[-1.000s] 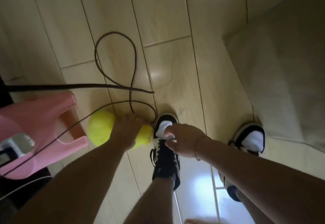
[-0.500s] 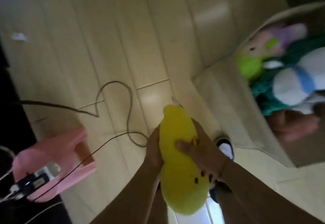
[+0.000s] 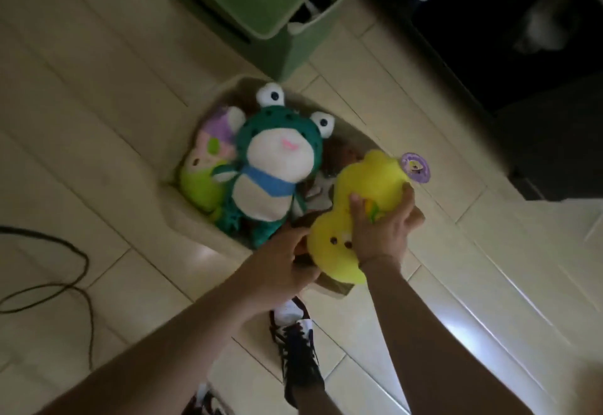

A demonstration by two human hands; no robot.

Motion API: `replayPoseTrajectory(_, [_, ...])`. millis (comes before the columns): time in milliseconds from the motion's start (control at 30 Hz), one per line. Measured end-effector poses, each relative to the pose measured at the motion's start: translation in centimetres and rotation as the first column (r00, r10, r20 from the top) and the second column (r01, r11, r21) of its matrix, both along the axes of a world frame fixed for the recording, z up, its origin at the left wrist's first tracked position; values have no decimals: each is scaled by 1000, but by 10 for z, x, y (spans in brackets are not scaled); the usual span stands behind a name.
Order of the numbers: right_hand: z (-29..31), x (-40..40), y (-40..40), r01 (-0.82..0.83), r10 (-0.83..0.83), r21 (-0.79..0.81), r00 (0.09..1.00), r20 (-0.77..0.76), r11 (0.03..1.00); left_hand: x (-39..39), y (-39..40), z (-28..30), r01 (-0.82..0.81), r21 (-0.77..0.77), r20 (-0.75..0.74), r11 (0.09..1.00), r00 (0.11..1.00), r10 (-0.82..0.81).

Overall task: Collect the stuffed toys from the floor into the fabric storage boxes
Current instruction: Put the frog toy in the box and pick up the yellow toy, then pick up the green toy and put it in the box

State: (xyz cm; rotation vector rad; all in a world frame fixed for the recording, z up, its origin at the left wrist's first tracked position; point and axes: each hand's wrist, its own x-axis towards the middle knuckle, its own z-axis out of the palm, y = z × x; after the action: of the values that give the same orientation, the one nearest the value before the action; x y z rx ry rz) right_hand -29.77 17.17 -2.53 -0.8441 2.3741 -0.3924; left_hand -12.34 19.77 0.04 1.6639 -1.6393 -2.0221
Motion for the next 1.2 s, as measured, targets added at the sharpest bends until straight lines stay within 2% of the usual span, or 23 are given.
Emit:
replayPoseTrajectory(100, [-43,-12,-4,-32,23,156,998,59,987,-23,-21,-31,313,-116,220,943,934,-283])
replayPoseTrajectory(167, [-52,-16,4,-53,47,109,997,57,993,-36,-20,-40,381,-122,290,917,897,-334])
replayPoseTrajectory(233, [-50,-11,20,-253,256,39,960,-110,967,-44,-14,-42,402,-146,346,904,877,-334])
replayPoseTrajectory(300, [-50,-1,38,-487,491,85,831,-263,869,-46,-4,-47,435,-171,389,884,854,-344])
replayPoseTrajectory(333, [-54,3,45,-540,555,131,795,-244,832,-46,1,-50,474,-163,419,866,827,-374])
replayPoseTrajectory(400, [-67,1,46,-533,570,241,813,-118,811,-47,9,-54,545,-119,479,830,764,-433])
replayPoseTrajectory(500, [-88,-18,22,-446,471,389,881,34,806,-52,13,-60,554,-88,508,828,740,-441])
replayPoseTrajectory(567, [-86,-19,14,-429,447,391,893,49,814,-61,20,-56,541,-108,507,834,752,-422])
replayPoseTrajectory(600, [-81,-15,15,-411,421,338,906,46,847,-66,24,-49,537,-130,510,834,757,-408])
replayPoseTrajectory(667, [-57,-9,33,-326,324,129,945,32,937,-74,34,-32,512,-177,472,841,794,-384])
replayPoseTrajectory(733, [-26,-9,76,-233,241,-89,966,97,968,-78,51,-19,531,-167,393,831,808,-439])
replayPoseTrajectory(767, [-11,-12,106,-168,192,-161,970,148,973,-82,63,-16,589,-142,394,796,771,-500])
replayPoseTrajectory(833, [12,-18,180,10,33,-199,977,211,980,-90,92,-6,724,-73,455,686,636,-623])
replayPoseTrajectory(933, [39,-28,295,256,-236,-94,955,181,962,-112,141,22,805,-23,462,593,535,-708])
replayPoseTrajectory(1000, [48,-30,368,373,-379,70,915,134,925,-127,180,35,845,38,425,533,469,-774])
replayPoseTrajectory(1100, [50,-33,466,451,-489,282,869,80,847,-148,240,36,886,55,350,460,414,-840])
replayPoseTrajectory(1200, [32,-36,541,504,-580,402,810,87,764,-167,300,22,934,110,277,340,299,-913])
